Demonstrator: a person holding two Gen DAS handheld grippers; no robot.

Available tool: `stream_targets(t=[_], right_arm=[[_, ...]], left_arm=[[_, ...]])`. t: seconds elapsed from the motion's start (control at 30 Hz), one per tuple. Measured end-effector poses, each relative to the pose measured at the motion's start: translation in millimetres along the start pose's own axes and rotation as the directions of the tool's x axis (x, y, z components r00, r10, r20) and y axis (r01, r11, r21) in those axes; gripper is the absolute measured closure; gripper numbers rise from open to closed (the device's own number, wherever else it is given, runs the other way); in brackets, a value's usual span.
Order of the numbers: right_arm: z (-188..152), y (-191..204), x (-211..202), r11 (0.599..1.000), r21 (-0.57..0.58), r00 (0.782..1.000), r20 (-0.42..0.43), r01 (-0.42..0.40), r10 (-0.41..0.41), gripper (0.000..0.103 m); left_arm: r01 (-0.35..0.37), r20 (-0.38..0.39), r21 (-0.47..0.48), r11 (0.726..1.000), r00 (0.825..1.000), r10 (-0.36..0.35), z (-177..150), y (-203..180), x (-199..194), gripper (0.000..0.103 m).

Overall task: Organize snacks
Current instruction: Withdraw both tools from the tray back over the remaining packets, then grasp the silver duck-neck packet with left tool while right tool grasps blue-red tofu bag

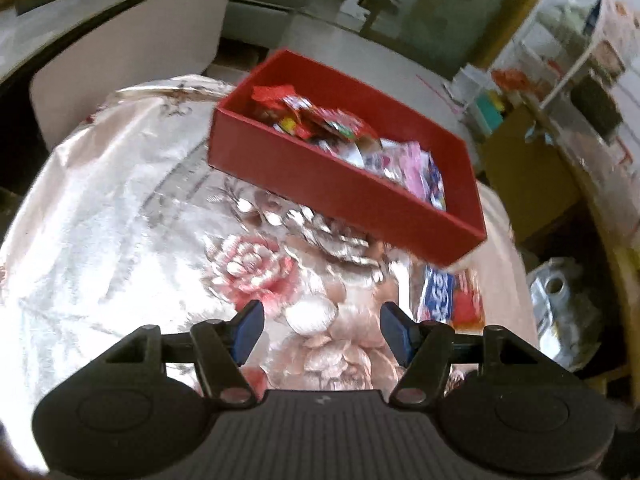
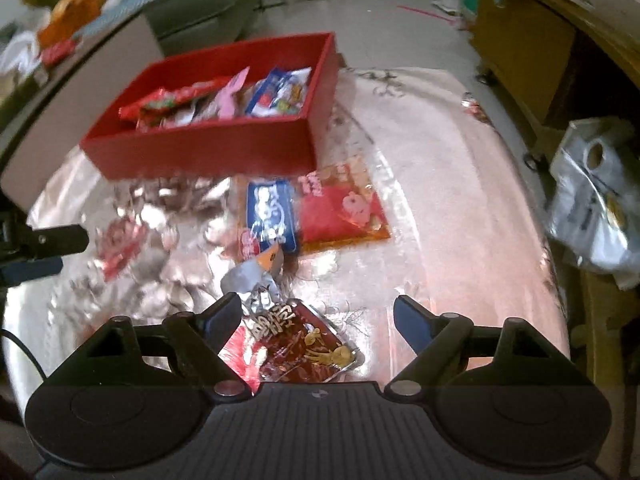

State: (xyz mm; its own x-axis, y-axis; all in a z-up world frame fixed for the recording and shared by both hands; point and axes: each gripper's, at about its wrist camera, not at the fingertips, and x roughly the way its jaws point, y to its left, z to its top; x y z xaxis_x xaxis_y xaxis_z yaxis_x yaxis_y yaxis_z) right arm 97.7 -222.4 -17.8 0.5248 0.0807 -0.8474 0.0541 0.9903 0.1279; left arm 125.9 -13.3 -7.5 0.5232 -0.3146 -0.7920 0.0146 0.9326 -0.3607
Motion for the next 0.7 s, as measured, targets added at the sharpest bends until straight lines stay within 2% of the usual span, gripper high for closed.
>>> stream_targets(t=[0.13,0.23,0.37,0.47,0.63,0.7], right_arm=[[9.4,-7.7,8.7,1.0,0.011,1.0,-0.01,-0.015,0.015,0.015],[29.4,-28.2,-0.5,0.994,0.096,0.998,0.039,-0.044,0.04,0.015],[50.8,-45.1,-15.4,0.994,0.106,0.995,0.1,-0.038,0.028,0.014],[56.5,-49.6,-19.5,0.997,0.068,0.994,0.103,-0.048,0.041,0.014],[61.0,-66.8,-23.1,0.995,0.057,0.991,0.11,-0.087,0.081,0.014],[61.9,-74.9,-22.8,0.992,0.067,0.989,0.112,-0.106,0.099,0.013]], left_arm=[[0.039,-0.058,0.015,0.999,0.998,-0.038,-7.8,-14.2,11.2,0.046],[0.085,-0.125,0.006,0.996,0.989,-0.084,-22.6,-28.3,23.9,0.046],[0.113,-0.188,-0.046,0.993,0.975,-0.119,-38.8,-50.1,45.9,0.046],[0.101,-0.165,-0.119,0.988,0.979,-0.12,-41.8,-62.1,57.0,0.045],[0.028,-0.116,-0.252,0.967,0.992,-0.059,-44.9,-77.6,72.3,0.031],[-0.011,-0.1,-0.238,0.971,0.995,-0.014,-45.7,-90.4,75.8,0.03]])
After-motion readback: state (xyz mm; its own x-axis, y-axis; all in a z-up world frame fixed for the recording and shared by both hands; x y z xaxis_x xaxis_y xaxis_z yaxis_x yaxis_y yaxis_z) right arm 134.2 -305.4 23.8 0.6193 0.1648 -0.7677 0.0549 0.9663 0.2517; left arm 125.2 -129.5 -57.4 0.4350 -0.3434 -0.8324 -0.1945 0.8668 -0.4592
